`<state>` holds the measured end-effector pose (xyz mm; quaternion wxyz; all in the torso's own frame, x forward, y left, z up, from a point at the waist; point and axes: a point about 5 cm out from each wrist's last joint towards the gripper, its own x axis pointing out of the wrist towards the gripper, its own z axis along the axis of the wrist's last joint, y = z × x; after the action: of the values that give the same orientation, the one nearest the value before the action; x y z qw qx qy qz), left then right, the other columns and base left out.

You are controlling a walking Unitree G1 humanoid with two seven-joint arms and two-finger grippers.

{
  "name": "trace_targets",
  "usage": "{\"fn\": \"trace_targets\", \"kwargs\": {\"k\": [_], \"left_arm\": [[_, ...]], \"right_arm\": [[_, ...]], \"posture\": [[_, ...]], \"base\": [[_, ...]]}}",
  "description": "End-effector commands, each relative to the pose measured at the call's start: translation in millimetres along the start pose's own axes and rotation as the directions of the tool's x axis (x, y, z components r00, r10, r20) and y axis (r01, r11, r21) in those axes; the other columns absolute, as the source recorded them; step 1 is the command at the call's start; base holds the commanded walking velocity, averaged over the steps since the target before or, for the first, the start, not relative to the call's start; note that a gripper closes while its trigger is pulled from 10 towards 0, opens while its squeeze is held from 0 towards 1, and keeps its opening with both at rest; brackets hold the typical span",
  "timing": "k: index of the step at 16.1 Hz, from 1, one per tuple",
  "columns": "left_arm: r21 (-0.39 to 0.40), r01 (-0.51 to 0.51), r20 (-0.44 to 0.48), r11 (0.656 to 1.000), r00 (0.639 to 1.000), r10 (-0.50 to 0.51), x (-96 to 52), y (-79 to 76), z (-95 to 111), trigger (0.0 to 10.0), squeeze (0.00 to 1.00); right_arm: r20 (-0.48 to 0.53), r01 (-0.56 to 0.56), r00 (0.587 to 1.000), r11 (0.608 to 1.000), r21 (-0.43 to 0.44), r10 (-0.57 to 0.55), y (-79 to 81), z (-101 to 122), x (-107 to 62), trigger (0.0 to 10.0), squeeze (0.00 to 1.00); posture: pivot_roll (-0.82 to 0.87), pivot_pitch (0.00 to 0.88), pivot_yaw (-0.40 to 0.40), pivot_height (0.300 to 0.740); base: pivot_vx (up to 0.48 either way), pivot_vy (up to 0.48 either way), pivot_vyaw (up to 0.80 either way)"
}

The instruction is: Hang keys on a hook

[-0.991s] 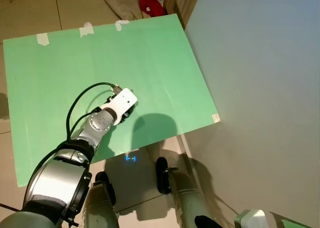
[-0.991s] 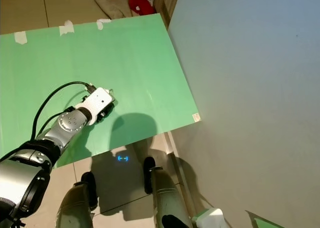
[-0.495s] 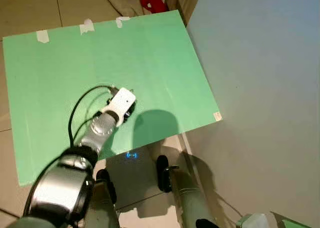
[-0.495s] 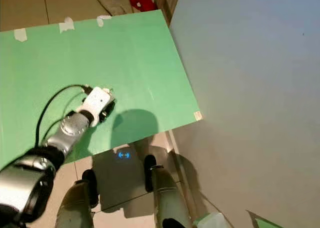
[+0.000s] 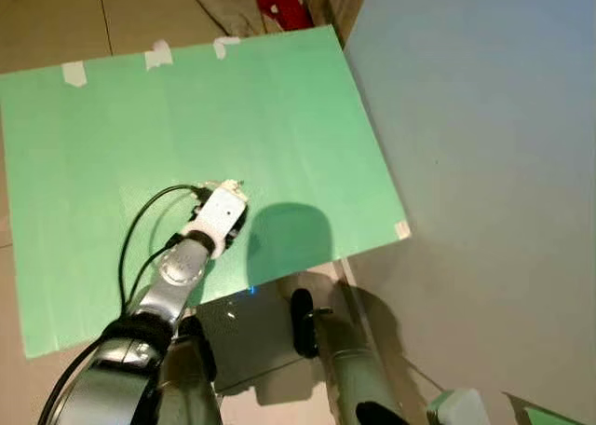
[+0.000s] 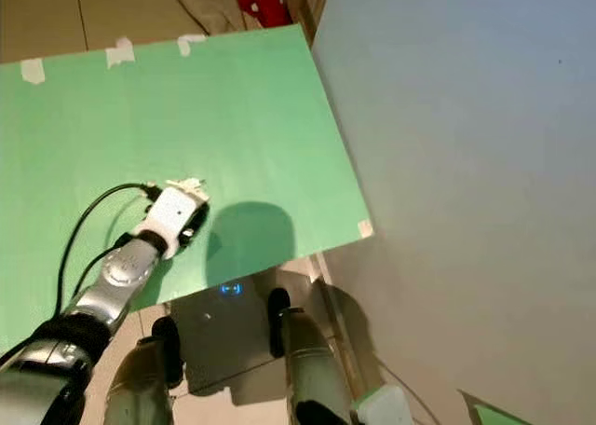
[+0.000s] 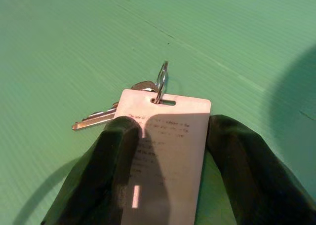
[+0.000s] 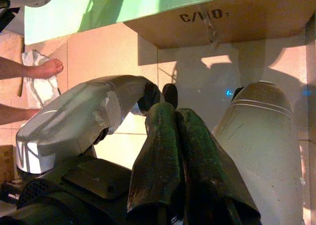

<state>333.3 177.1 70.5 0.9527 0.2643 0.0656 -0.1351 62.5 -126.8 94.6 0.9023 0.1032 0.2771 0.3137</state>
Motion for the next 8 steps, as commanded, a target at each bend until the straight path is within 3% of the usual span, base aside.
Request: {"fn": "trace_targets", "kwargs": {"k": [1, 6, 8], "left_arm": [[-0.014, 0.021, -0.120, 1.000, 0.993, -0.022, -13.2, -7.5, -26.9, 10.0, 0.00], [0.073, -0.043, 0.061, 0.996, 0.997, 0.039, -2.9, 20.5, 19.9, 10.0, 0.00], [0.076, -0.036, 0.072, 0.996, 0.997, 0.031, -0.8, 22.8, 25.4, 10.0, 0.00]], "right_arm": [[-0.047, -0.004, 0.999, 1.000, 0.024, 0.006, -2.1, -8.4, -1.1, 10.0, 0.00], [-0.044, -0.006, 0.999, 1.000, 0.016, 0.007, -3.3, -7.9, -0.5, 10.0, 0.00], [-0.048, -0.003, 0.999, 1.000, 0.018, 0.004, -3.0, -9.4, -1.7, 10.0, 0.00]], "posture": [[-0.39, 0.466, -0.163, 0.722], [-0.40, 0.448, -0.159, 0.722], [-0.40, 0.442, -0.155, 0.722]], "base": [[0.000, 0.000, 0.00], [0.000, 0.000, 0.00], [0.000, 0.000, 0.00]]}}
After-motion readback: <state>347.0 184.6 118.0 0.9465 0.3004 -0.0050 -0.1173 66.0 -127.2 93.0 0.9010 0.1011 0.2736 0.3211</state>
